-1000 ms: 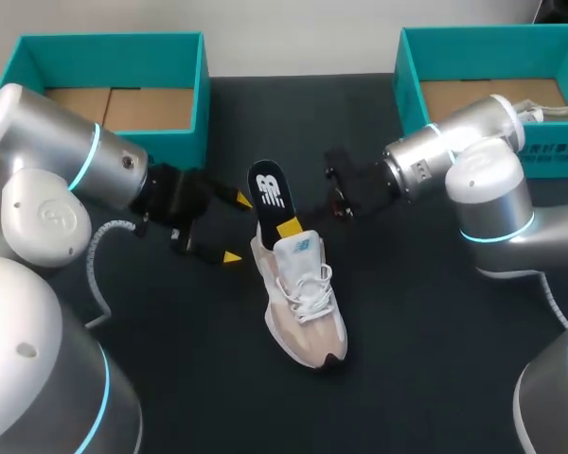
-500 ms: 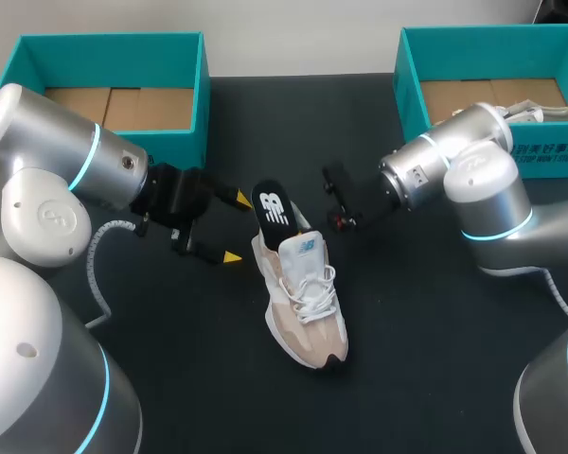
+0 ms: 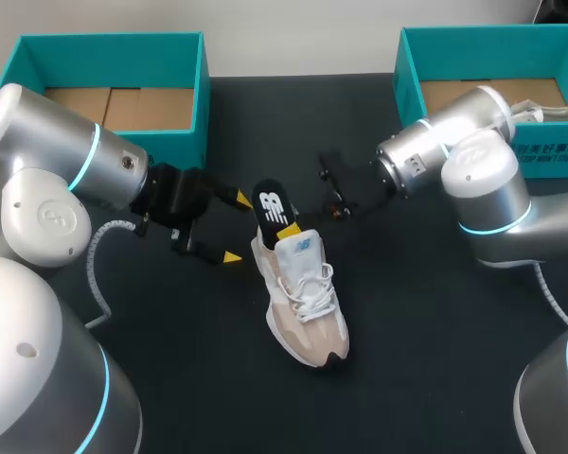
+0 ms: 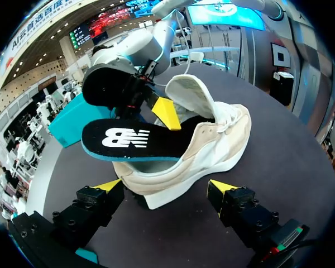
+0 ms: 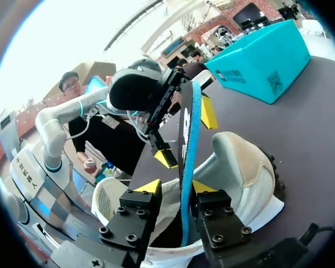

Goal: Take the shoe out of the shoebox, open the shoe tongue, remove and reinsert the insole, then place the shoe into the shoebox

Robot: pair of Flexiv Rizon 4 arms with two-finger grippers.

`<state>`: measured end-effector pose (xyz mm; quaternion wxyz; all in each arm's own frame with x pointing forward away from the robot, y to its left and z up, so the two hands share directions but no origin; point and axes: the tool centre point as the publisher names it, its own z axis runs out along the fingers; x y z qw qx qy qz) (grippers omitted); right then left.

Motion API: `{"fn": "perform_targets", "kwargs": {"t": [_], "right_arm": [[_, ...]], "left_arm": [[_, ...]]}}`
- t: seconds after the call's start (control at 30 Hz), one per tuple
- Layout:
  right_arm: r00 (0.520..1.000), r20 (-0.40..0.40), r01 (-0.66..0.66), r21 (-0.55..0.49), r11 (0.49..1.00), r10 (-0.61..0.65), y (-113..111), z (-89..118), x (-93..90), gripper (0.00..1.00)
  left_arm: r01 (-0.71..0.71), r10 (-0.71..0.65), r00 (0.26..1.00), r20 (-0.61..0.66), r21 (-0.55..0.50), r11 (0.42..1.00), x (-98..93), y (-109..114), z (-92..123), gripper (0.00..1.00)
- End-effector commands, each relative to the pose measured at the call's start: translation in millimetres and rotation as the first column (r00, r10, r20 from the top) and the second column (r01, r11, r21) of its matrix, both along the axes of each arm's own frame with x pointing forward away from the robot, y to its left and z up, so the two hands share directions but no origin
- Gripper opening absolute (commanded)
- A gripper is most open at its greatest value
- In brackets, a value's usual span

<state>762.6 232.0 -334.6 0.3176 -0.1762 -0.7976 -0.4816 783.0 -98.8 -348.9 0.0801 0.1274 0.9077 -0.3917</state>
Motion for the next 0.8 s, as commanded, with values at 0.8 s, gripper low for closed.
{"fn": "perform_targets", "kwargs": {"t": [0.8], "right_arm": [[0.979,-0.201,-0.046,-0.124,0.991,0.020,-1,-11,-23.0,0.00]], "left_arm": [[-0.001,0.001,1.000,0.000,0.005,1.000,-0.6,0,0,1.00]]}}
